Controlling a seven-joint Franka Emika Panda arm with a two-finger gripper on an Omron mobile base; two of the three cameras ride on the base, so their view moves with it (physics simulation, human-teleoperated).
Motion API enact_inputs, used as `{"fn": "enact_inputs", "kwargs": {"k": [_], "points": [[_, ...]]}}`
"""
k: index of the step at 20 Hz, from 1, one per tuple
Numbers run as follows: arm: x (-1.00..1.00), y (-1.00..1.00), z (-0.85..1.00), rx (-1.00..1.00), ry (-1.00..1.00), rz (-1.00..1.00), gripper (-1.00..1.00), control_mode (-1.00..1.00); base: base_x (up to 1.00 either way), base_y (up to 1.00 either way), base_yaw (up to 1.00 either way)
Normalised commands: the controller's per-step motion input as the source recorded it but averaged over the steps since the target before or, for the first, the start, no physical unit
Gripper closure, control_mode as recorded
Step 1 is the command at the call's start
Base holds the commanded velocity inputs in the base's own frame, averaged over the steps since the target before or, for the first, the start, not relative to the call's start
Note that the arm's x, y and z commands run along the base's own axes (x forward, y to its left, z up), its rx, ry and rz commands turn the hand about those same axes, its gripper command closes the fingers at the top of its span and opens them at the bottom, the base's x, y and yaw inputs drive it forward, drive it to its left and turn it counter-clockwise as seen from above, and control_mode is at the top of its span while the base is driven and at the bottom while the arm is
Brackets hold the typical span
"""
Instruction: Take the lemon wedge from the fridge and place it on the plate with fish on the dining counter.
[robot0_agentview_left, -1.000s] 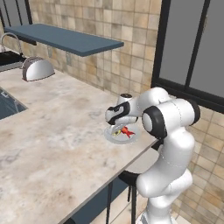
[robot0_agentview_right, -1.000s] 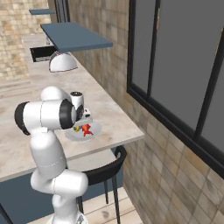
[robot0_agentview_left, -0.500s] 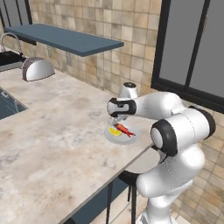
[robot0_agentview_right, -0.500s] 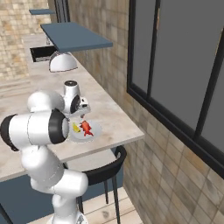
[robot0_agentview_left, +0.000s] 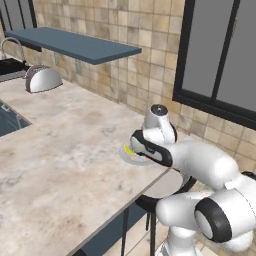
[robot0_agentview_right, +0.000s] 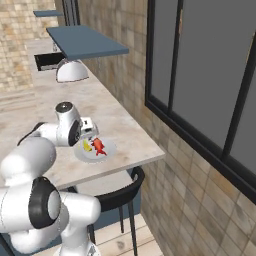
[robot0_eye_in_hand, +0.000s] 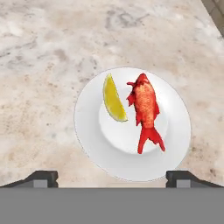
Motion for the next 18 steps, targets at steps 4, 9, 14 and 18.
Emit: {"fn": "enact_inputs", "kwargs": {"k": [4,9,14,18], "points": [[-1.00,0.54,-0.18,-0.32,-0.19,0.22,-1.00,-1.00,0.00,0.00,0.00],[-1.00,0.65,-0.10,-0.47,-0.42,0.10,-1.00,-1.00,0.00,0.00,0.00],[-1.00,0.25,0.01,-0.36,-0.73,0.07,-1.00,-1.00,0.00,0.00,0.00],[-0.85,0.26,0.04,-0.17,-1.00,0.01,-1.00,-1.00,0.00,0.00,0.00]]}}
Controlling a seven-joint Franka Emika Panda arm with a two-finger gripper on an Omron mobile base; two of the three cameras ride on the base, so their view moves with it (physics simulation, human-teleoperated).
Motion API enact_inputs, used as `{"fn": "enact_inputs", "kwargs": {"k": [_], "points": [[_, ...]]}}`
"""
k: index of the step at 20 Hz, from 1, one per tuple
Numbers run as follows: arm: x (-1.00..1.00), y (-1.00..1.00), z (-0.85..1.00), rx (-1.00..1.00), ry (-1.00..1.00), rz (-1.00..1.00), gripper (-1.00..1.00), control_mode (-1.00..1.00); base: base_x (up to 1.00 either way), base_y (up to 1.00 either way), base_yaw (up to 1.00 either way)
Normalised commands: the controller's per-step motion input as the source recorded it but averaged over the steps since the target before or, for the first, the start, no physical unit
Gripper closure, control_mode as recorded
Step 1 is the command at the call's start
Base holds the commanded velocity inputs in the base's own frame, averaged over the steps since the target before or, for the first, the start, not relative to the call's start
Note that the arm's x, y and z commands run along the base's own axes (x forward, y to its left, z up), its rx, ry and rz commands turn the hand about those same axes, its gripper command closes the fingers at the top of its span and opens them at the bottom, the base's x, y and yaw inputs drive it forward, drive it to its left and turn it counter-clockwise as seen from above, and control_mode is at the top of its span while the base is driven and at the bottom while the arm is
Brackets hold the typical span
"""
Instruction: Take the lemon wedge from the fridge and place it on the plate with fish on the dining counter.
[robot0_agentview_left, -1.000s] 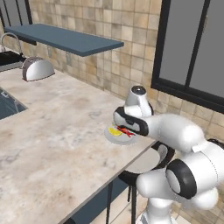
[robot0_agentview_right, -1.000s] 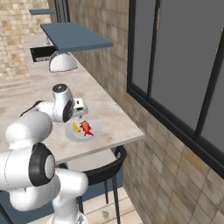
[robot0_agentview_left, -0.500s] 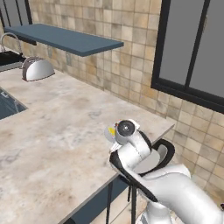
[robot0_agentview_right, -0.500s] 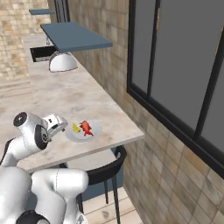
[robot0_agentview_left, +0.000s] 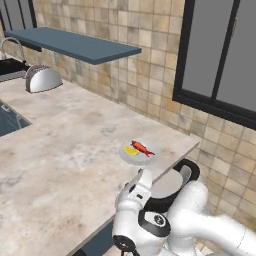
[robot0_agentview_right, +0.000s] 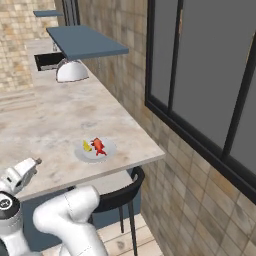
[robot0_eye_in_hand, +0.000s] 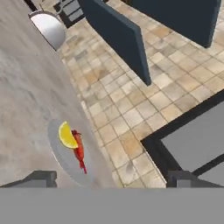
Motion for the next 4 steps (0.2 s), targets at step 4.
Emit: {"fn": "enact_inputs", "kwargs": {"k": [4], "points": [[-0.94,0.01,0.29,0.01,-0.98,0.00,-1.00,-1.00,0.00,0.00,0.00]]}}
